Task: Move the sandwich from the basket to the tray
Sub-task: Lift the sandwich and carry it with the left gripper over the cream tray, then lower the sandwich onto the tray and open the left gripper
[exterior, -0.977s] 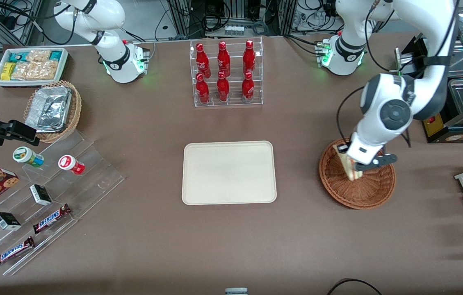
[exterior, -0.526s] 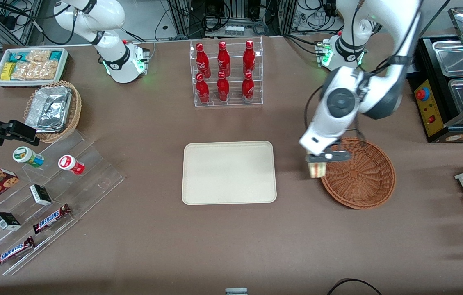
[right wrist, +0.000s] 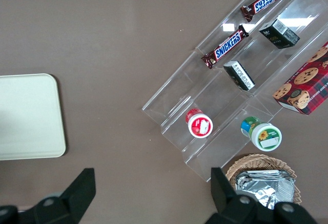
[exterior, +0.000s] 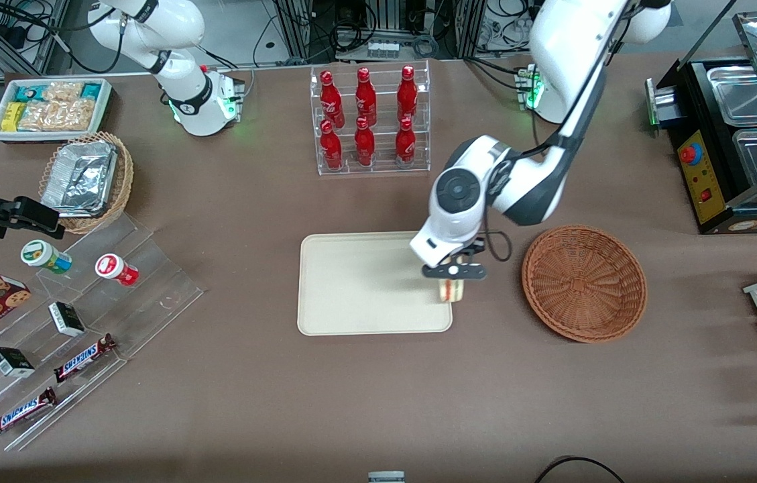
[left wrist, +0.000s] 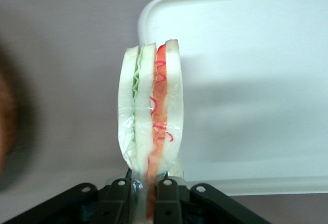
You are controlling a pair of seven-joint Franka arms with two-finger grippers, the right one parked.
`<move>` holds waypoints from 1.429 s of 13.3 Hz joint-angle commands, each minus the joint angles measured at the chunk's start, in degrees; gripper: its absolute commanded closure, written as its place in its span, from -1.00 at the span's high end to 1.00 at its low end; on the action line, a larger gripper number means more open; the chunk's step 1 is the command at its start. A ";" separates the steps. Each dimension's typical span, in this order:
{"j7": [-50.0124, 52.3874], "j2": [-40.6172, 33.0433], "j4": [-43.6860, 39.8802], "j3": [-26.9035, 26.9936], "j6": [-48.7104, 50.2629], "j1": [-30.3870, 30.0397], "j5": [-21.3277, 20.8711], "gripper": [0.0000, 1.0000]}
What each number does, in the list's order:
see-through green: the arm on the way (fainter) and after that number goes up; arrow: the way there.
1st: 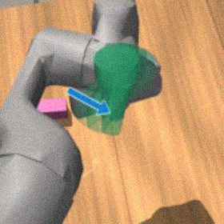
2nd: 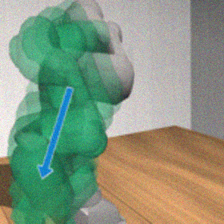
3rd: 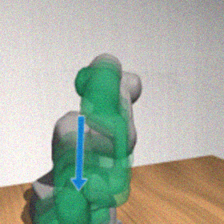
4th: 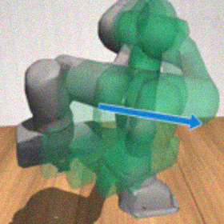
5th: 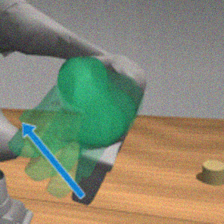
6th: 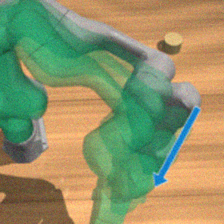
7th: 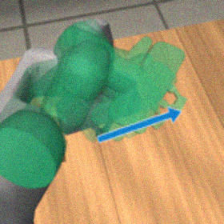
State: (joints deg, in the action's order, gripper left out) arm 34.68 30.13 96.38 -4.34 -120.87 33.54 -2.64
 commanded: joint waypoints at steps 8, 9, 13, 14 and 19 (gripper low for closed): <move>0.66 12.23 -14.72 -2.51 1.17 1.35 1.94 -1.00; 0.66 12.76 -15.33 -2.86 1.17 1.35 1.94 -1.00; 0.57 15.14 -17.19 -2.87 1.17 1.44 1.76 -1.00; 0.66 15.14 -17.27 -2.87 1.08 1.35 1.85 -0.90; 0.83 14.61 -17.27 -2.87 1.25 1.17 1.94 1.00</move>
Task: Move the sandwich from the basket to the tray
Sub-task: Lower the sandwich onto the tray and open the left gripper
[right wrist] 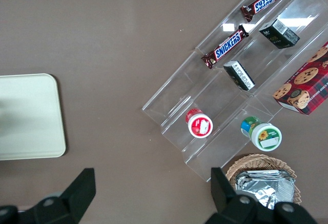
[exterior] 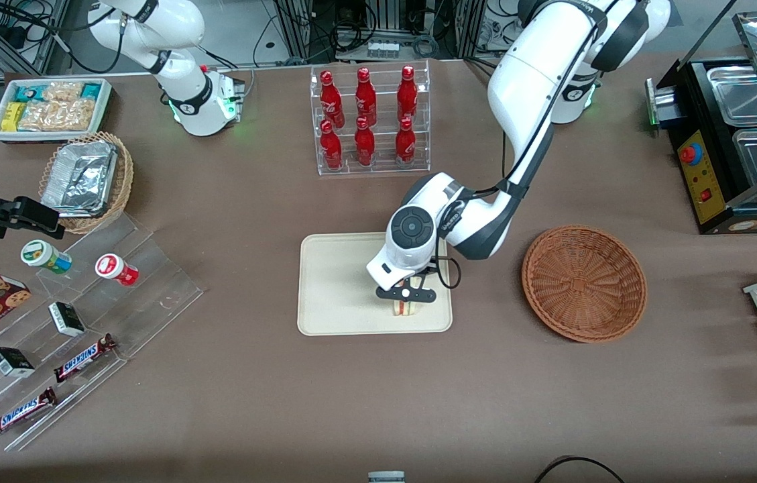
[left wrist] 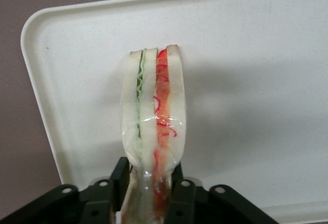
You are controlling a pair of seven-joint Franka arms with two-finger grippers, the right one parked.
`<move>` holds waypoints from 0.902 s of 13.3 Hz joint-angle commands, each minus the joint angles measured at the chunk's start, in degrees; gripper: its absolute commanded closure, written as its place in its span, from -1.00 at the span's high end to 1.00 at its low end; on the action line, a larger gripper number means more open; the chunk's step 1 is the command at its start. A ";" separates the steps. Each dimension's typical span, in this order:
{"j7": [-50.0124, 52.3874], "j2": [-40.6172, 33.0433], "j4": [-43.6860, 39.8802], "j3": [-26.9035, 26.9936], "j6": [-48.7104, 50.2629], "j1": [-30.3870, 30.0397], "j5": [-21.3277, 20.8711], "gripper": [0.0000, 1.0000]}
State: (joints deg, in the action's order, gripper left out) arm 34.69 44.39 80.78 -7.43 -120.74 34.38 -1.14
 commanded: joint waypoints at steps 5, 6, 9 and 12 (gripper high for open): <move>3.55 -2.63 -2.82 0.66 3.48 -0.37 -0.44 1.00; 3.55 -3.68 -2.90 0.83 4.88 -0.46 -0.01 1.00; 2.59 -7.28 -2.47 0.83 5.95 -4.40 0.52 1.00; -5.46 -10.71 -2.73 0.39 11.12 -9.85 0.96 1.00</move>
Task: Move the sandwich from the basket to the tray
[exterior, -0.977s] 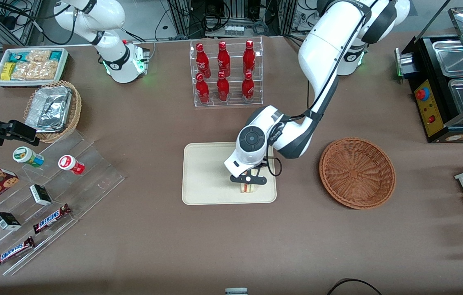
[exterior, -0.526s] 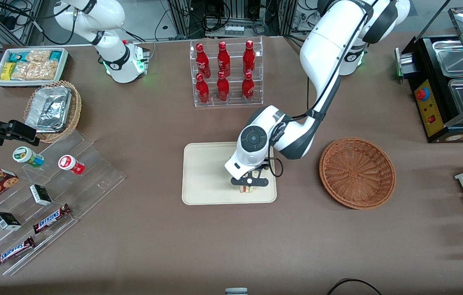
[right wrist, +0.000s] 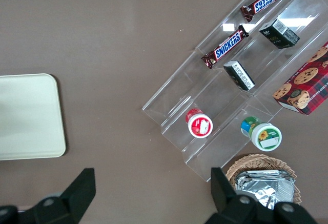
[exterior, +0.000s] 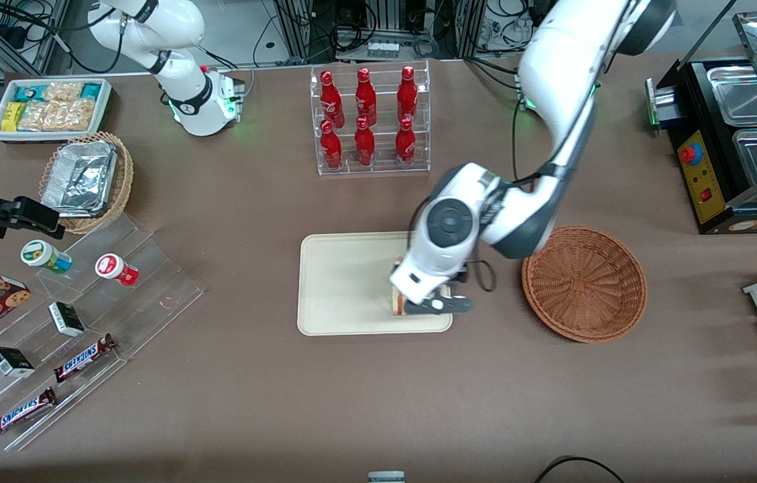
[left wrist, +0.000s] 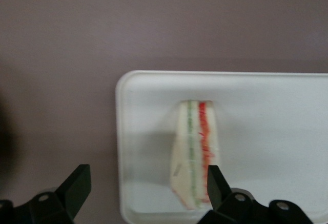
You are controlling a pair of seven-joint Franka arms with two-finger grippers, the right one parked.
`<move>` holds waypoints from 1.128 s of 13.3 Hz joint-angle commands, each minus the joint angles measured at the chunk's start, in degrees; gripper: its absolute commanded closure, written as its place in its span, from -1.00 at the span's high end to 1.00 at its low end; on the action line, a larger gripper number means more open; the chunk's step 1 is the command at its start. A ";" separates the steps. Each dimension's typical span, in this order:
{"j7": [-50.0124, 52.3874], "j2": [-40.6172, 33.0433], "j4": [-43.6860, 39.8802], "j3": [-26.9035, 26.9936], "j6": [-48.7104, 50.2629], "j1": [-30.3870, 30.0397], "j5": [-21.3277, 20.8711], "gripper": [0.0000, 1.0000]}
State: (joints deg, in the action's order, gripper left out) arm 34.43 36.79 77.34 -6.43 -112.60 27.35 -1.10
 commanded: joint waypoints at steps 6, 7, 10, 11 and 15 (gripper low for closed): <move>-12.44 -11.91 0.80 -0.17 15.28 -14.42 2.24 1.00; -13.33 -13.31 1.23 -0.08 17.82 -16.17 1.98 1.00; -14.12 -17.53 3.07 -0.08 22.67 -19.17 -1.62 1.00; -16.22 -19.72 4.73 -0.08 23.03 -20.39 -1.63 1.00; -18.52 -29.39 11.68 -0.08 26.36 -23.39 -1.63 1.00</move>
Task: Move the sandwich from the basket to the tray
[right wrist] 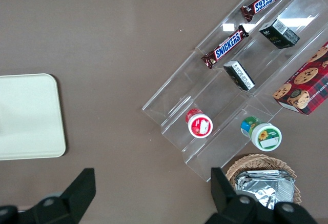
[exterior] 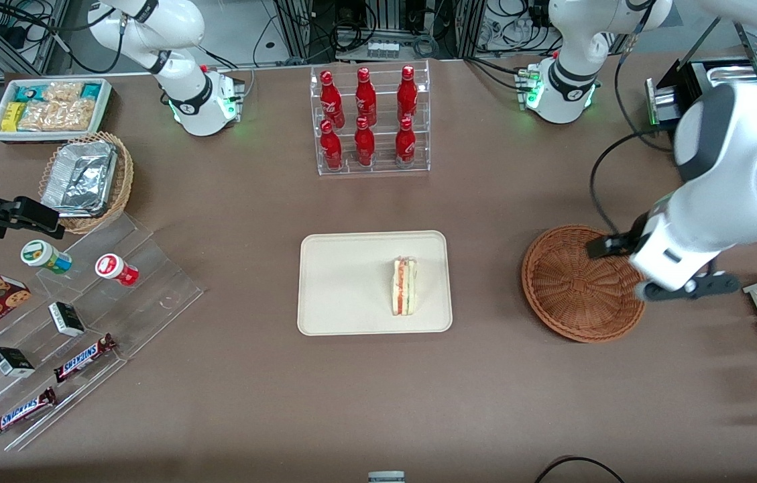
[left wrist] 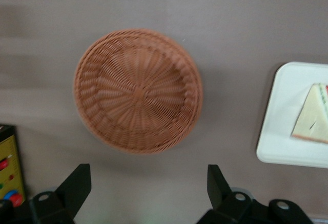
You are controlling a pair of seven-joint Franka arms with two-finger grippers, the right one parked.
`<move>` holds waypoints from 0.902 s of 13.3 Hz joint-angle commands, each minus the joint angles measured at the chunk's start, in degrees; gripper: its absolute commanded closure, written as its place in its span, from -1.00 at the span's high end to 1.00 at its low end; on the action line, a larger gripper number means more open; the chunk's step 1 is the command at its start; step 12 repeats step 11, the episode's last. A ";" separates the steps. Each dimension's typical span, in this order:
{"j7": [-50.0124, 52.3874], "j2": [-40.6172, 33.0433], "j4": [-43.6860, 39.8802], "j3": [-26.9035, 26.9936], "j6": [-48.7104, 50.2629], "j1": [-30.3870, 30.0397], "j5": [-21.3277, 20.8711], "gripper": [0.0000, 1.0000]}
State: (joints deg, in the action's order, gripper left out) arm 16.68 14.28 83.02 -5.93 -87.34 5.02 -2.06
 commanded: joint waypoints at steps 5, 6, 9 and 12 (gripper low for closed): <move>-8.85 -15.24 9.97 -0.75 4.72 -4.92 -0.49 1.00; -9.20 -16.03 9.88 -0.66 5.42 -4.93 -0.49 1.00; -9.38 -16.91 9.70 -0.31 5.51 -4.93 -0.75 1.00; -10.43 -16.82 9.70 0.40 4.90 -4.93 -0.75 1.00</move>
